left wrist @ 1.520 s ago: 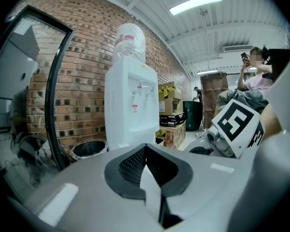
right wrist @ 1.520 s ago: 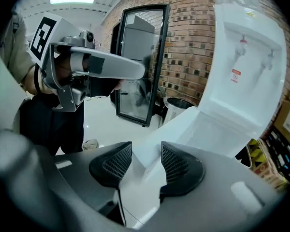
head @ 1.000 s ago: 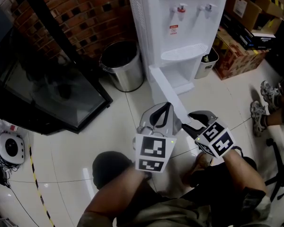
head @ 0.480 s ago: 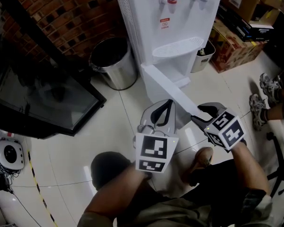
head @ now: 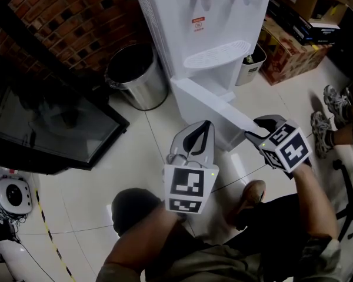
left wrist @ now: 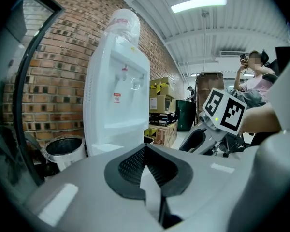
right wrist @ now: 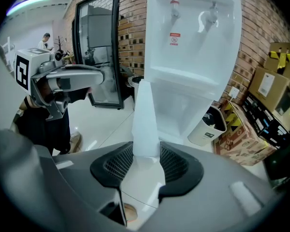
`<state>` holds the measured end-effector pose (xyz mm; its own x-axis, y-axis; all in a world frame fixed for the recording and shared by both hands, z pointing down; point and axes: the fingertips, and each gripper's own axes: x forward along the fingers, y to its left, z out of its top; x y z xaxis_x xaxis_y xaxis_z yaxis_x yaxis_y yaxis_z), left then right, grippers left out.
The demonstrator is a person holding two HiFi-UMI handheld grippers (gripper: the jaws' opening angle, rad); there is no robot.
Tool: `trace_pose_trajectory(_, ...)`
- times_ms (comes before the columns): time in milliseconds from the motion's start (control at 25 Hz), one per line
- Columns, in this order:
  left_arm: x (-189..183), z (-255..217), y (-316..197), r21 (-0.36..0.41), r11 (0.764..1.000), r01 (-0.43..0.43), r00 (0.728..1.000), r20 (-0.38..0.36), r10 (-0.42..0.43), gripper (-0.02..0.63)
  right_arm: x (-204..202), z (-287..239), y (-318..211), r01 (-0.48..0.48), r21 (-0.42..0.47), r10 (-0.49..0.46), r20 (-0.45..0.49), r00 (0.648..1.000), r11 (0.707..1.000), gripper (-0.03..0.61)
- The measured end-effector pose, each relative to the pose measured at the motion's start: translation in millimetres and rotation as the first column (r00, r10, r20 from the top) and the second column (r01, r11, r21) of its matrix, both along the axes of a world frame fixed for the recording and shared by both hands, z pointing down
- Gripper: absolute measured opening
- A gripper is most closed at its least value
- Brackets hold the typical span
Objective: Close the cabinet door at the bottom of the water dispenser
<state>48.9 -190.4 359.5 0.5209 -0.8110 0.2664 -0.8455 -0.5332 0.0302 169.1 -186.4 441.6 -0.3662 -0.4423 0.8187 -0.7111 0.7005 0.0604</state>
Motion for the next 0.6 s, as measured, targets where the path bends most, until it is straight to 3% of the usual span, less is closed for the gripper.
trace_pose_trajectory(240,-1,7,-4,-0.012,1.000,-0.006,1.000,0.023,0.006,0.002,21,3,-26,-0.057,0.015,0.057,-0.031,0.998,0.998,0.186)
trace_pose_trajectory(600,-8,12,-10,-0.015,1.000,0.016,0.999,0.031,-0.016,0.002,47,5,-56,-0.181,0.033,0.181,-0.003,0.983,0.983,0.196)
